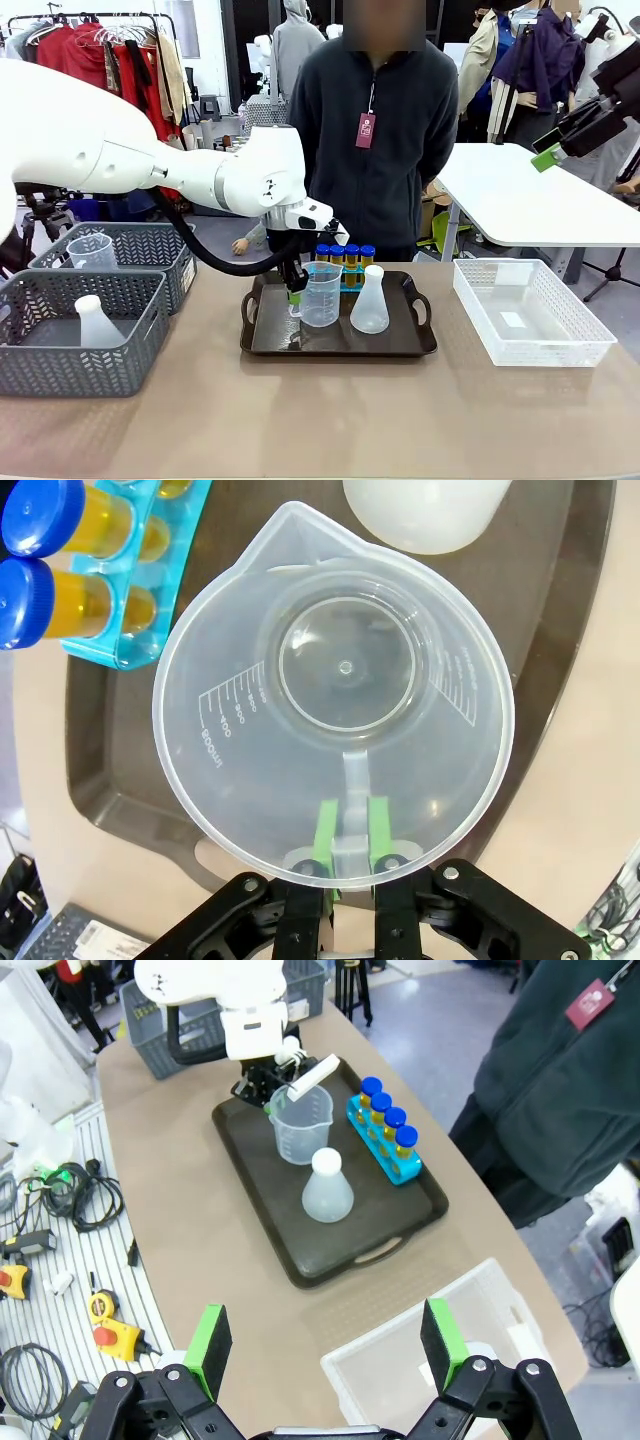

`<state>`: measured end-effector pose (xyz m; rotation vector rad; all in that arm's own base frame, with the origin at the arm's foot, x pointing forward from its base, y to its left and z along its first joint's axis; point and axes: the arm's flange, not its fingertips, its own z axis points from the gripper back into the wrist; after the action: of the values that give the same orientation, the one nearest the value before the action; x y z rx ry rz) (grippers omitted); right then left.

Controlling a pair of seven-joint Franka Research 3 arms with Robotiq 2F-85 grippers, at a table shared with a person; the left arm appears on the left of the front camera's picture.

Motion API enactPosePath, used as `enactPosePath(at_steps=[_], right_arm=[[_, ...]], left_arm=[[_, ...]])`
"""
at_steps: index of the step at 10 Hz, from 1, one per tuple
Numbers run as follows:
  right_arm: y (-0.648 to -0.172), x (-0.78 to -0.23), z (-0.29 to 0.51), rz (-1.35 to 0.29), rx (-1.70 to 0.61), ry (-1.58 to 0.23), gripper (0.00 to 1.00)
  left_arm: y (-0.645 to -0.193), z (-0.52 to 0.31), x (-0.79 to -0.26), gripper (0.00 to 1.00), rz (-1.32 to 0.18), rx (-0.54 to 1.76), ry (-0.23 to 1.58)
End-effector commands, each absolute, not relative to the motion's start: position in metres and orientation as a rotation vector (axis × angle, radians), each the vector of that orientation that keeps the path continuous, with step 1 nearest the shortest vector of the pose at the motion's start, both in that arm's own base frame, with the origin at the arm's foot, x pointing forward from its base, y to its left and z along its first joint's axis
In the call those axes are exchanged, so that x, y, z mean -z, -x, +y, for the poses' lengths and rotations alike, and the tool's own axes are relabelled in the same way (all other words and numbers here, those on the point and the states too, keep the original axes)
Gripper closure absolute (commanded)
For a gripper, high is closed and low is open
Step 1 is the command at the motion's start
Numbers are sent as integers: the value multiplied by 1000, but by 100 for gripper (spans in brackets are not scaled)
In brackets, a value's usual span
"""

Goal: Prepare the laboratory tools.
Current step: Pick up one Large Measuring Cup and place it on the Handle tray.

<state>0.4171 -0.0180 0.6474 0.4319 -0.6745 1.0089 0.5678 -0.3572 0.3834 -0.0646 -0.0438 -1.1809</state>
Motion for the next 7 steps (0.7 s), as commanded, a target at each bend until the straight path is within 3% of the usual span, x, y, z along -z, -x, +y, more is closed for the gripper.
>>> enactPosePath(at_steps=[1, 5, 6, 7], right_arm=[[-418, -649, -18, -687, -1010, -447, 0], [-418, -649, -18, -687, -1010, -447, 0], [-418, -649, -18, -687, -1010, -447, 0], [-418, -649, -18, -687, -1010, -447, 0]], left_arm=[[-554, -345, -385, 88, -48, 1200, 48], [-550, -342, -391, 14, -55, 1195, 26], [-549, -341, -394, 0, -60, 1193, 21], [-547, -340, -398, 0, -65, 1190, 20]])
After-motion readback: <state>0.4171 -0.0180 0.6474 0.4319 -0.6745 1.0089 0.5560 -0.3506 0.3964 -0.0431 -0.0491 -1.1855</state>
